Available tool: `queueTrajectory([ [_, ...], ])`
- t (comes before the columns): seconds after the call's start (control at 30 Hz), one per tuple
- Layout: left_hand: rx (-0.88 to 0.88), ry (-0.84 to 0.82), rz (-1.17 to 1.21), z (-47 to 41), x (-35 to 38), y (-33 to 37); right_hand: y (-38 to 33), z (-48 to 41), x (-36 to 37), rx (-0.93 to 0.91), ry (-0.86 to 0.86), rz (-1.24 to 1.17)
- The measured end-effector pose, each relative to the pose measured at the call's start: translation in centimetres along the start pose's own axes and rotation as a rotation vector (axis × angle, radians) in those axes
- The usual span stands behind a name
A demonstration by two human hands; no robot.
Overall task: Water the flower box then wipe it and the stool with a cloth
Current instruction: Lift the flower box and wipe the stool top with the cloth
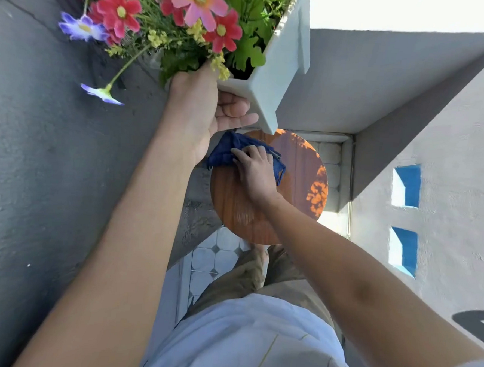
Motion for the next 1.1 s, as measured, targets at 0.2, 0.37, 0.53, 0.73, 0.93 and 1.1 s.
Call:
queueTrajectory([
  [0.2,0.004,0.002,0.021,-0.1,-0.1,-0.1,6.8,-1.4,-3.3,0.408,0.189,-0.083],
  [0.37,-0.005,-0.014,0.034,-0.1,0.0,-0.3,11.0,1.1,-4.6,0.622,0.235,-0.161],
  [0.53,-0.010,-0.021,0.029,0.0,0.0,-0.6,7.9,3.2,-3.3,0.543,0.191,-0.126],
  [0.73,-0.027,0.002,0.033,0.2,-0.2,-0.9,1.0,8.9,-0.1,0.293,-0.072,-0.172],
  [0.93,-0.033,-0.035,0.009,0.2,-0.3,-0.6,-1.3,12.3,-3.5,0.179,-0.135,-0.443],
  [1.1,-0.038,-0.030,0.014,0.2,-0.4,-0.3,3.9,10.2,-6.4,0.472,0.102,-0.311],
])
Point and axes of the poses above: each hand's wrist, its own z-axis away from the middle knuckle, its own x-axis out of the palm, y = z × x, the point moved 6 cm from there along -z, towards the middle knuckle, and after that the axes turned 13 degrees about x, right-handed, at the moved point
